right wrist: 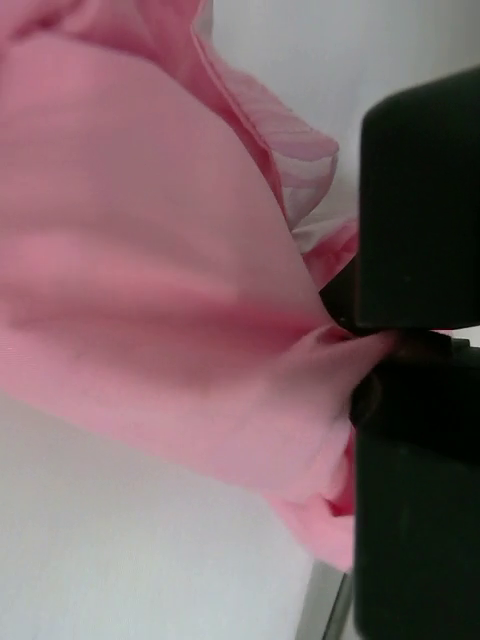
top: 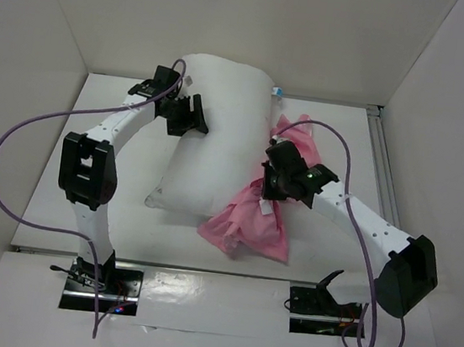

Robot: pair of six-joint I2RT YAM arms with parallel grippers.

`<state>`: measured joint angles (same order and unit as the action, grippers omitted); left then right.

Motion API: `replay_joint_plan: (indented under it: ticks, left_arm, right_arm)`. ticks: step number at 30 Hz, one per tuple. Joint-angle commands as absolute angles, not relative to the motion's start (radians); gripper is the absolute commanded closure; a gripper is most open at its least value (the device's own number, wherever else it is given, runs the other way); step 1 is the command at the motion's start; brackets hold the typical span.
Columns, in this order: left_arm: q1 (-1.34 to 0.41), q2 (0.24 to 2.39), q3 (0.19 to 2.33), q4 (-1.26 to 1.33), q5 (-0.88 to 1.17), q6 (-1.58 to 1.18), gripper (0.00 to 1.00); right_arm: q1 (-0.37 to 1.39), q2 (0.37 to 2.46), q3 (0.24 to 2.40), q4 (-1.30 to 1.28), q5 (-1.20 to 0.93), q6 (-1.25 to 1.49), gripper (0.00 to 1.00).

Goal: Put the pillow into the pillowcase

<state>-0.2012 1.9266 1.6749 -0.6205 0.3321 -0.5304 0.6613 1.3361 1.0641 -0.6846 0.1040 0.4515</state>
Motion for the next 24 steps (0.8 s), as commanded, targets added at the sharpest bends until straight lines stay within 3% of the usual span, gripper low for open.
replay_joint_plan:
  ticks: [1, 8, 12, 17, 20, 24]
  left_arm:
    - [-0.281, 1.977, 1.751, -0.549, 0.463, -0.528, 0.19]
    - [-0.437, 2.155, 1.98, -0.537, 0.528, -0.549, 0.21]
    - [-0.508, 2.298, 2.138, -0.473, 0.598, -0.647, 0.21]
    - [-0.54, 2.364, 2.295, -0.515, 0.646, -0.657, 0.16]
    - [-0.447, 2.17, 2.145, -0.563, 0.597, -0.647, 0.11]
    - [-0.231, 1.851, 1.823, -0.67, 0.456, -0.666, 0.11]
  right_arm:
    - [0.647, 1.22, 1.228, -0.722, 0.262, 0.453, 1.0]
    - [0.609, 1.276, 1.901, -0.821, 0.347, 0.295, 1.0]
    - [0.609, 1.304, 2.078, -0.651, 0.237, 0.198, 1.0]
    - [0.609, 1.281, 1.978, -0.362, -0.105, 0.204, 1.0]
    - [0.618, 1.295, 1.878, -0.206, -0.225, 0.238, 1.0]
    - [0.632, 1.359, 1.852, -0.135, -0.354, 0.238, 1.0]
